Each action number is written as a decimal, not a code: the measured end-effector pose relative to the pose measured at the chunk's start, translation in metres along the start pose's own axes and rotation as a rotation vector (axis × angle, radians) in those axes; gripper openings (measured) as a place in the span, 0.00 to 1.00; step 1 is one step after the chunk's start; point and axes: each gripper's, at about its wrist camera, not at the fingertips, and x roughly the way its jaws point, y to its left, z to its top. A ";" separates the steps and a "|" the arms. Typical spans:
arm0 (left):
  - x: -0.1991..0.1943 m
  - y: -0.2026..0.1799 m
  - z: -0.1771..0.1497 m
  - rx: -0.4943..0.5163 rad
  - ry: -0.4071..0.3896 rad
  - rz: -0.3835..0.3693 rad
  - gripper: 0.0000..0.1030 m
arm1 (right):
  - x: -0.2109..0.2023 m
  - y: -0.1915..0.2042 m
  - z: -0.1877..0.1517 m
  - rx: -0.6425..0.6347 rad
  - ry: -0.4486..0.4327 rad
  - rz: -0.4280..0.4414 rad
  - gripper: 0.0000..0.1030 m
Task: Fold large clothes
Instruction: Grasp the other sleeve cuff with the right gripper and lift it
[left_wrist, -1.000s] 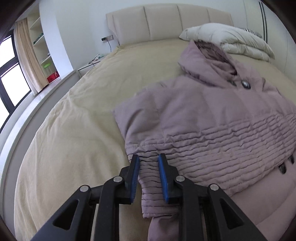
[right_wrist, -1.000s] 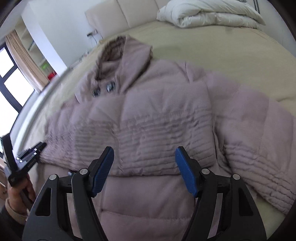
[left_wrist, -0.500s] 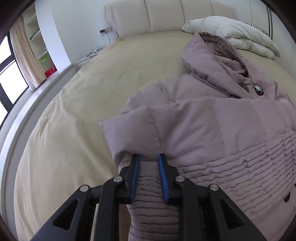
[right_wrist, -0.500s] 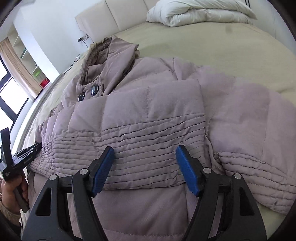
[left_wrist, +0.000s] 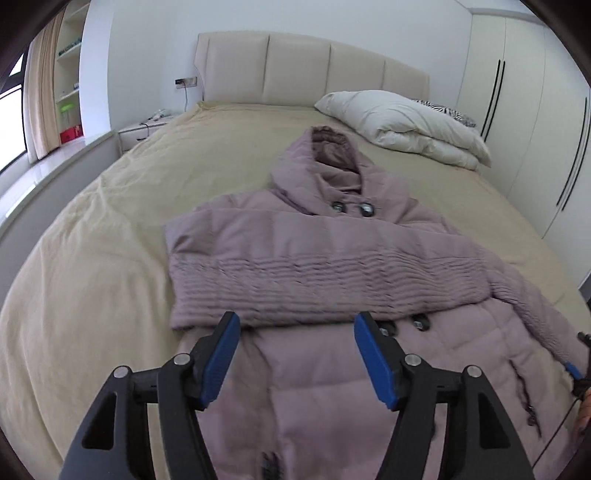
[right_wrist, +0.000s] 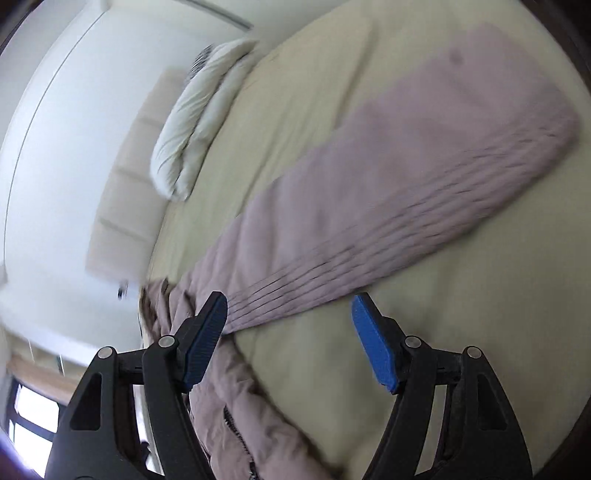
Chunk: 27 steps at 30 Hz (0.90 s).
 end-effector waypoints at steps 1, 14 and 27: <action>-0.004 -0.008 -0.006 -0.014 0.010 -0.032 0.68 | -0.012 -0.022 0.008 0.075 -0.020 -0.016 0.68; -0.028 -0.046 -0.052 -0.090 0.131 -0.183 0.68 | -0.027 -0.100 0.061 0.466 -0.223 0.072 0.64; -0.040 -0.042 -0.031 -0.164 0.118 -0.306 0.69 | -0.060 0.102 0.050 -0.420 -0.226 0.013 0.19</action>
